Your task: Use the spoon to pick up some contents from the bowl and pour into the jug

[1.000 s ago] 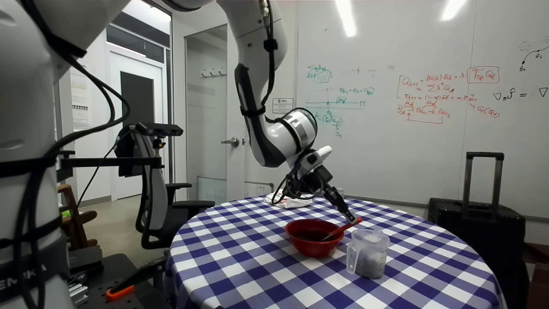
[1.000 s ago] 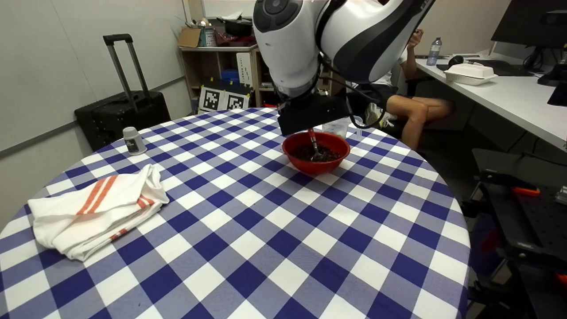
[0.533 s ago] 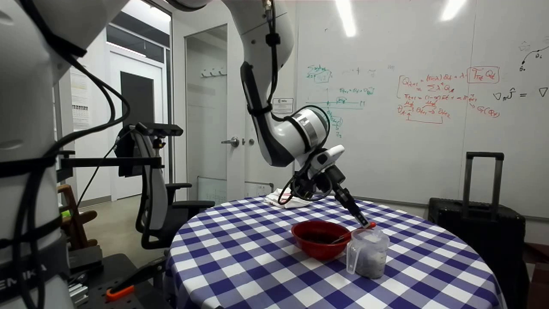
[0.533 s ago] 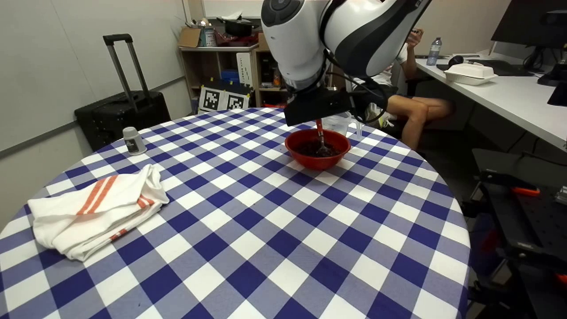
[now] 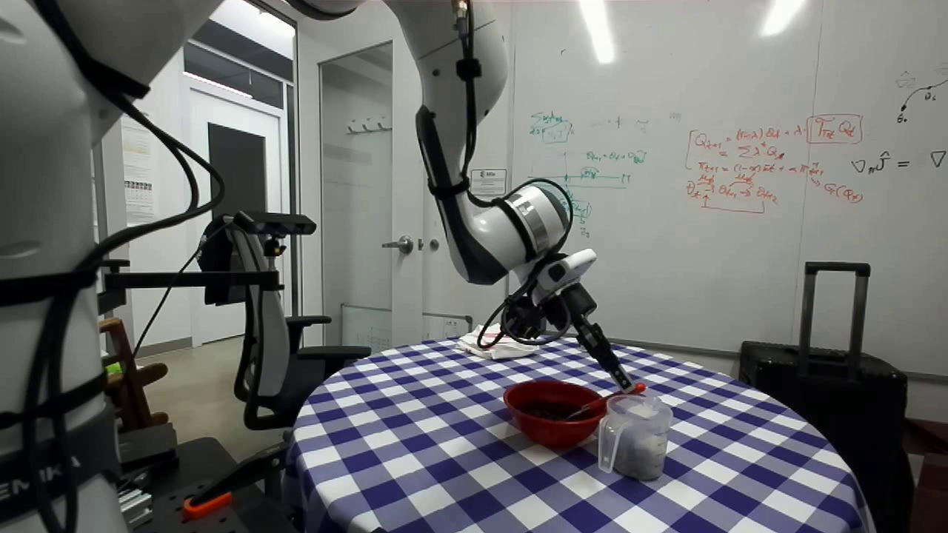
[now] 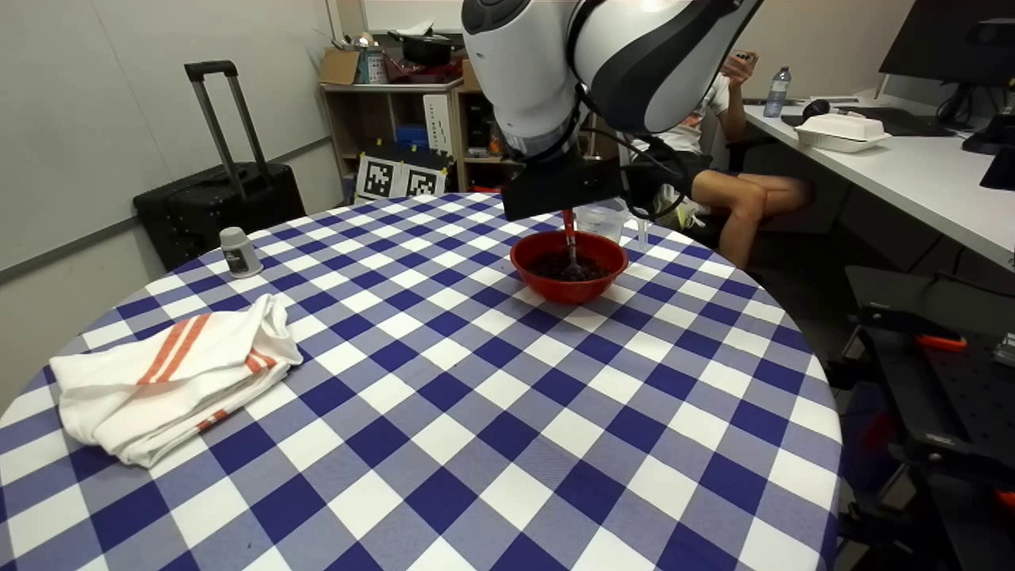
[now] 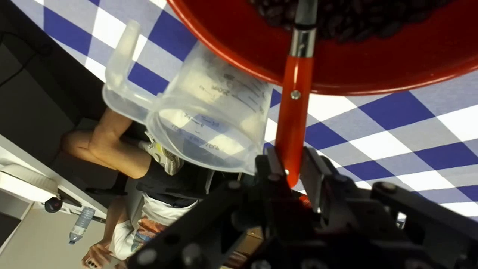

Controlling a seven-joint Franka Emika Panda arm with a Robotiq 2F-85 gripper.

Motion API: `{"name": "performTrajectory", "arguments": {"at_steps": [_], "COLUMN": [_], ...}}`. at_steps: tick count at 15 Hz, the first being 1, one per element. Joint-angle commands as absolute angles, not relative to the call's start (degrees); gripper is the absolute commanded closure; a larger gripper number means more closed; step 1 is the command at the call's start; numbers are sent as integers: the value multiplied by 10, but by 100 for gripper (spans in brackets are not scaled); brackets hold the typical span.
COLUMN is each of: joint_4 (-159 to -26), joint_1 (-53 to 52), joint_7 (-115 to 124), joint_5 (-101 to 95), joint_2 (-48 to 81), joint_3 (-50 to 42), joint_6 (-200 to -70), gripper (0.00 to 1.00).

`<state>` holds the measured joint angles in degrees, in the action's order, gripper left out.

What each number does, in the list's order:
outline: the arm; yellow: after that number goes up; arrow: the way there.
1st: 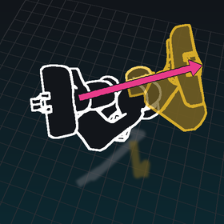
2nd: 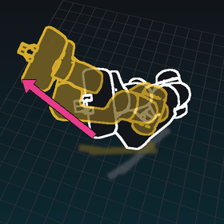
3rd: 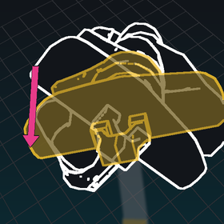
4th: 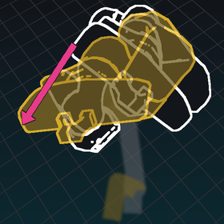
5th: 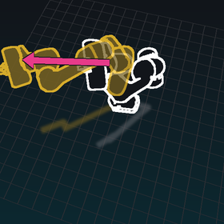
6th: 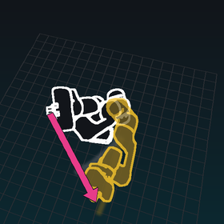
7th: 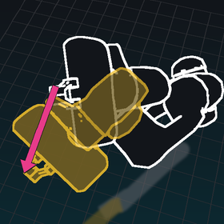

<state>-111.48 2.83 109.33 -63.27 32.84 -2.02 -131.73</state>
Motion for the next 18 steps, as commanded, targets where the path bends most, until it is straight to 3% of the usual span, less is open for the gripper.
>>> {"name": "performTrajectory", "arguments": {"at_steps": [1,18], "joint_4": [-1103,-1062], "joint_1": [21,27], "joint_7": [1060,916], "joint_5": [-600,-491], "joint_2": [323,334], "joint_3": [-25,-45], "joint_6": [-1326,-1342], "gripper": [95,95]}}
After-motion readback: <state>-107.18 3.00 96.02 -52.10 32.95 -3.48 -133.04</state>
